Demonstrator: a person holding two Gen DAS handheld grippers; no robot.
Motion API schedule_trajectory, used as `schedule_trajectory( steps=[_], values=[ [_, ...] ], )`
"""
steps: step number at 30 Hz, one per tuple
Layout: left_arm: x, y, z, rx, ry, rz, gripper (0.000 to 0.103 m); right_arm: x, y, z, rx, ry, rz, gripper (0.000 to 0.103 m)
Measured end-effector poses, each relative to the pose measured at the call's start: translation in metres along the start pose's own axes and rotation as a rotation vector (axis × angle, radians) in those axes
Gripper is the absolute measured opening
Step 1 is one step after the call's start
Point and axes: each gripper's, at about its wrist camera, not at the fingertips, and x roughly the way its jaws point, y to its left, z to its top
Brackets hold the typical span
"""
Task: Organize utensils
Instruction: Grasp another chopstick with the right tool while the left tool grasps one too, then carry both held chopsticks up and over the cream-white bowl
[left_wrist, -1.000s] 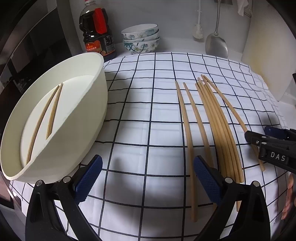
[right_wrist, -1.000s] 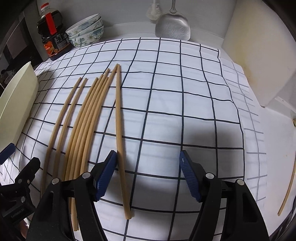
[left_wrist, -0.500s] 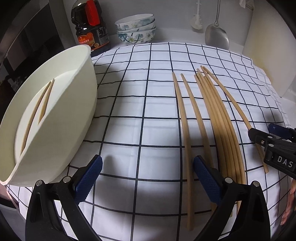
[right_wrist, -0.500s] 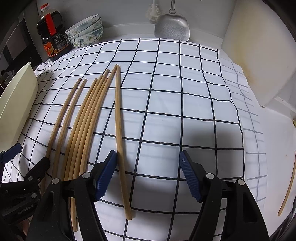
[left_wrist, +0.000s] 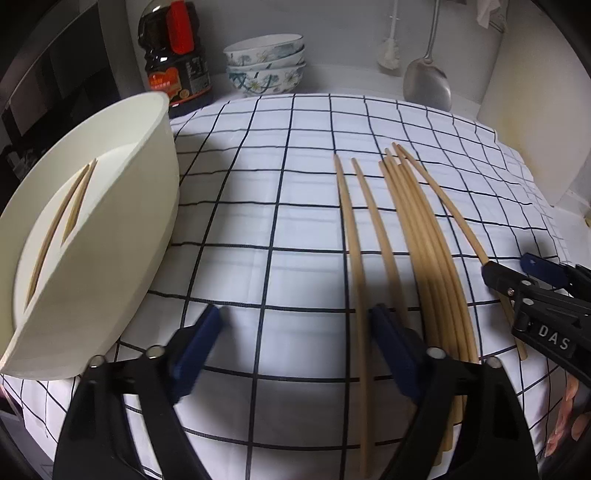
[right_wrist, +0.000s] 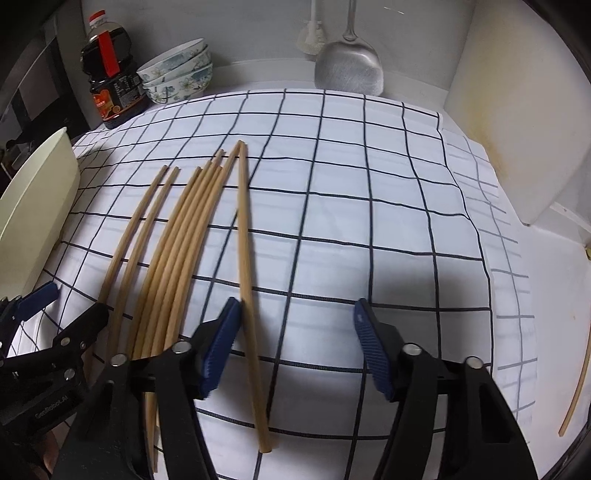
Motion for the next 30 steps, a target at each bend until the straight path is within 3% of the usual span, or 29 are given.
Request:
schedule_trajectory(
  steps=[1,3,5,7,11,21,30],
  values=[
    [-0.001,-0.001,0.000,0.002,-0.003,-0.013,0.064,-0.001,0.003,0.000,-0.009,-0.005,0.005,0.045],
    [-0.003,-0.005,0.000,0.013,-0.009,-0.027,0.051,-0.001,0.010,0.000,-0.029,-0.013,0.009,0.021],
    [-0.006,-0.009,-0.001,0.026,-0.014,-0.037,0.026,-0.001,0.014,0.000,-0.046,-0.020,-0.007,0.009],
    [-0.007,-0.011,-0.002,0.036,-0.016,-0.043,0.008,-0.001,0.018,0.000,-0.062,-0.025,-0.028,0.007],
    [-0.009,-0.013,-0.006,0.054,-0.039,-0.035,0.007,0.000,0.013,0.001,-0.027,-0.033,-0.016,0.006],
    [-0.025,-0.005,-0.008,0.035,-0.036,-0.138,0.007,-0.028,0.002,0.008,0.056,-0.107,0.083,0.006],
    [-0.073,0.025,0.008,0.019,-0.121,-0.196,0.007,-0.062,0.010,0.013,0.092,-0.180,0.159,0.006]
  ],
)
